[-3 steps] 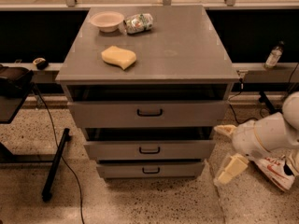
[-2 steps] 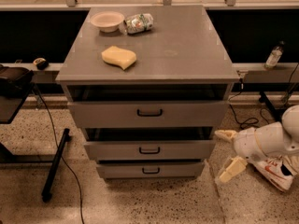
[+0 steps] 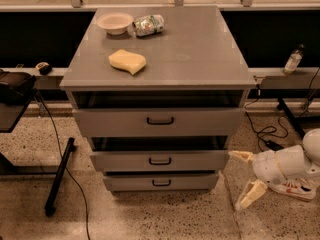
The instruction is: Open bottom drawer
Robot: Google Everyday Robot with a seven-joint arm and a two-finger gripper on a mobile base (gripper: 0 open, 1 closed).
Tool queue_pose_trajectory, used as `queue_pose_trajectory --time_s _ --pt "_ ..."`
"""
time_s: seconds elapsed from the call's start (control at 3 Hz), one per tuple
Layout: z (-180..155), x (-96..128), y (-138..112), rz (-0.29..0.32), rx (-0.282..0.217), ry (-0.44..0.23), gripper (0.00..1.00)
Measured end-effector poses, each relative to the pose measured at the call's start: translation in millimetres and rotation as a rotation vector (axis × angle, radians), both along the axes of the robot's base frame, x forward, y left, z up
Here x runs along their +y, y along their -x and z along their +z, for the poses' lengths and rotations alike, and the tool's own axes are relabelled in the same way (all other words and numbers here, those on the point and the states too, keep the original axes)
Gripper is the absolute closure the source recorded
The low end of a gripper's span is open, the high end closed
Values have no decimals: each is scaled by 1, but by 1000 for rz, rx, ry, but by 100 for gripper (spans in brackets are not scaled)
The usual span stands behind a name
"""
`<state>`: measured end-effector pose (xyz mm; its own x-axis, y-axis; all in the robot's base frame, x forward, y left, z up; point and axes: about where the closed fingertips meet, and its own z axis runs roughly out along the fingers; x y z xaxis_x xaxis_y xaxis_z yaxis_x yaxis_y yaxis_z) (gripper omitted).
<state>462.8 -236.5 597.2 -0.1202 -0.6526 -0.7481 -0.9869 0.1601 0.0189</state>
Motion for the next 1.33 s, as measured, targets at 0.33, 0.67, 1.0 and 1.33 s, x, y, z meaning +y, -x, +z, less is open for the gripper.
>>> queue_pose_trajectory --time_s 0.33,0.67,1.0,1.33 --pt "-28 2 1 -16 -24 50 0" --pt "-119 -7 -18 -10 -114 183 0" --pt "-183 -23 -35 -17 -156 249 0" --pt "-192 -23 -35 -24 -155 248 0"
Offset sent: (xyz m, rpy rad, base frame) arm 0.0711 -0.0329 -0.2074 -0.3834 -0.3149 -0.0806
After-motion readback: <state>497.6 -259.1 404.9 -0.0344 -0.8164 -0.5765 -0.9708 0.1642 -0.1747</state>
